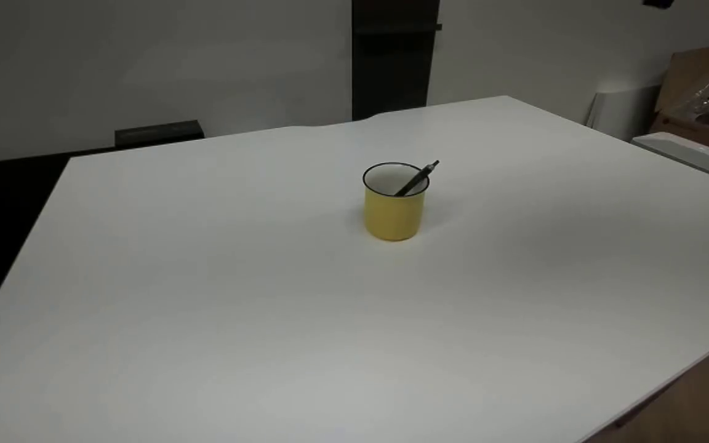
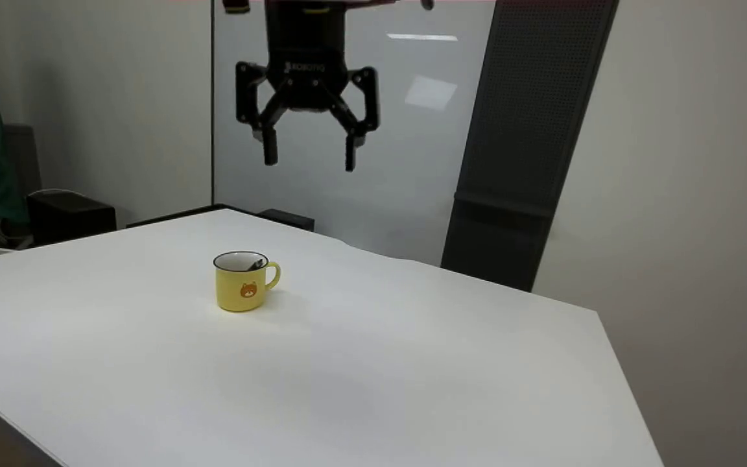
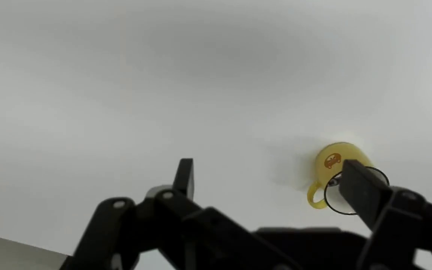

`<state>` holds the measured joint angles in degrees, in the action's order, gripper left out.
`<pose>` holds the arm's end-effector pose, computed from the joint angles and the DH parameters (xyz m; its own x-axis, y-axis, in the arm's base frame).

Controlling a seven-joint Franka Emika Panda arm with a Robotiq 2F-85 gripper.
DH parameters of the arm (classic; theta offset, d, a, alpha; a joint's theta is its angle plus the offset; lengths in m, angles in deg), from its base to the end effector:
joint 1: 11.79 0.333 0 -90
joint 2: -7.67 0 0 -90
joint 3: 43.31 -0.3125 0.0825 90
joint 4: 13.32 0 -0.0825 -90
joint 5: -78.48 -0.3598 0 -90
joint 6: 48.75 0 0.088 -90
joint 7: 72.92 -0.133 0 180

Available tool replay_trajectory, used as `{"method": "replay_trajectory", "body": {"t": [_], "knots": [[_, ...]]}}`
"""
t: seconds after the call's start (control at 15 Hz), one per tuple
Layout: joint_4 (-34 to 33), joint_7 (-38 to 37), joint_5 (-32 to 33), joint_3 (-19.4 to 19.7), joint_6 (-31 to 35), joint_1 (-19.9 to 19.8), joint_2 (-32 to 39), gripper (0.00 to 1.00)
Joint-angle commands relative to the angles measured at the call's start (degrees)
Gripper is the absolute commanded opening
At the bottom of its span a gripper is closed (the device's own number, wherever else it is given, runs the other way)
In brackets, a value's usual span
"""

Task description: Remove the pen from the cup and put it on the table

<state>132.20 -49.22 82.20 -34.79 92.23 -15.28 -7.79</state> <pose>0.4268 -0.0911 0.3726 0.9529 0.2529 0.1674 0.2417 -0.9667 0.0845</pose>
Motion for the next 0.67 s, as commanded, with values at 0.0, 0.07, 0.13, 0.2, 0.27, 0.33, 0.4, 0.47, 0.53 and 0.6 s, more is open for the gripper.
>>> {"method": "replay_trajectory", "body": {"t": [0.0, 0.07, 0.13, 0.2, 0.27, 0.33, 0.4, 0.47, 0.53, 0.6], "knots": [[3.5, -3.4, 1.1, -4.1, 7.3, 2.8, 2.7, 1.00], [4.2, -3.2, 0.5, -5.1, 9.3, 4.0, 3.6, 1.00], [4.5, -3.4, 0.1, -6.1, 11.5, 5.0, 4.6, 1.00], [3.6, -1.6, 0.0, -4.6, 8.3, 4.0, 3.5, 1.00], [3.8, -1.8, -0.1, -5.2, 9.0, 4.6, 4.2, 1.00], [3.8, -1.8, -0.1, -5.2, 9.0, 4.7, 4.5, 1.00], [3.8, -1.7, -0.1, -5.0, 9.0, 4.6, 4.5, 1.00], [3.7, -1.5, -0.1, -4.7, 9.0, 4.3, 4.4, 1.00], [3.7, -1.4, -0.1, -4.6, 9.0, 4.1, 4.3, 1.00], [3.5, -4.1, -0.2, -4.9, 11.3, 3.8, 5.6, 1.00]]}}
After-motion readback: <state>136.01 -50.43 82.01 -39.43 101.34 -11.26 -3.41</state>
